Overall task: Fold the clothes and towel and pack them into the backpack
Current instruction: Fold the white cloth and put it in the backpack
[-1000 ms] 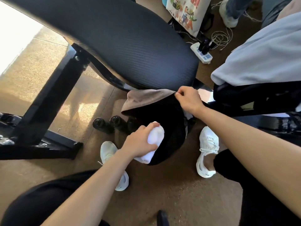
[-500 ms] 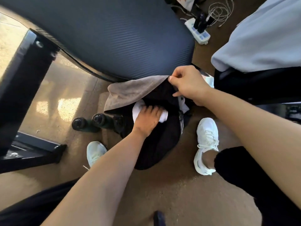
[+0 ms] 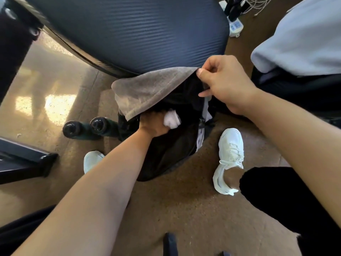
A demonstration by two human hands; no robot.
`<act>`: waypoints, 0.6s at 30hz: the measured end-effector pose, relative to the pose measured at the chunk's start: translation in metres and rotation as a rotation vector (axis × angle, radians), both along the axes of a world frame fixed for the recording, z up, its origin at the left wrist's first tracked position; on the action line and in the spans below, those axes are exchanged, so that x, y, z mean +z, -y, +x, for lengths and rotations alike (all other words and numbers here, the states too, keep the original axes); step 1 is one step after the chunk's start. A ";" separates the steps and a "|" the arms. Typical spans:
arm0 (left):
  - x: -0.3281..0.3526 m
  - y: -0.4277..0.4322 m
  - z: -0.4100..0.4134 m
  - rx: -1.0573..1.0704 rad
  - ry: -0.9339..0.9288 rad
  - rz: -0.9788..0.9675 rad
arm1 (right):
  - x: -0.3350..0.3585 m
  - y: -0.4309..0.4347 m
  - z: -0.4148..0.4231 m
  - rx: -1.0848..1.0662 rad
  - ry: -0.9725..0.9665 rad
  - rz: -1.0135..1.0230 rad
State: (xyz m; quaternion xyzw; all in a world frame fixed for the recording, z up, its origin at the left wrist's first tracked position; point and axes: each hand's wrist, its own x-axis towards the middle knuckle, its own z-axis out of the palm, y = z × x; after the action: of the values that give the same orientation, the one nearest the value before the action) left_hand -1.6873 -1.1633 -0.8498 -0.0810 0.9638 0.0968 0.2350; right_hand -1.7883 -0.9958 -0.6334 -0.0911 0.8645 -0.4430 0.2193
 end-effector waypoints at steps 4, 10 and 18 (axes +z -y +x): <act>0.011 0.003 -0.001 -0.076 0.204 0.070 | 0.000 0.000 -0.001 -0.022 -0.009 -0.021; 0.007 0.000 0.008 -0.033 0.312 0.209 | 0.000 -0.001 -0.001 -0.060 -0.015 -0.048; -0.008 -0.018 0.042 -0.179 -0.599 -0.432 | -0.002 -0.002 0.004 -0.047 0.012 -0.042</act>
State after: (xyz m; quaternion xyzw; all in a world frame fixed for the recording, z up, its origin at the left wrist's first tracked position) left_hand -1.6454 -1.1458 -0.8573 -0.0120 0.9912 -0.1100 -0.0722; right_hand -1.7844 -0.9941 -0.6359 -0.0729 0.8555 -0.4666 0.2122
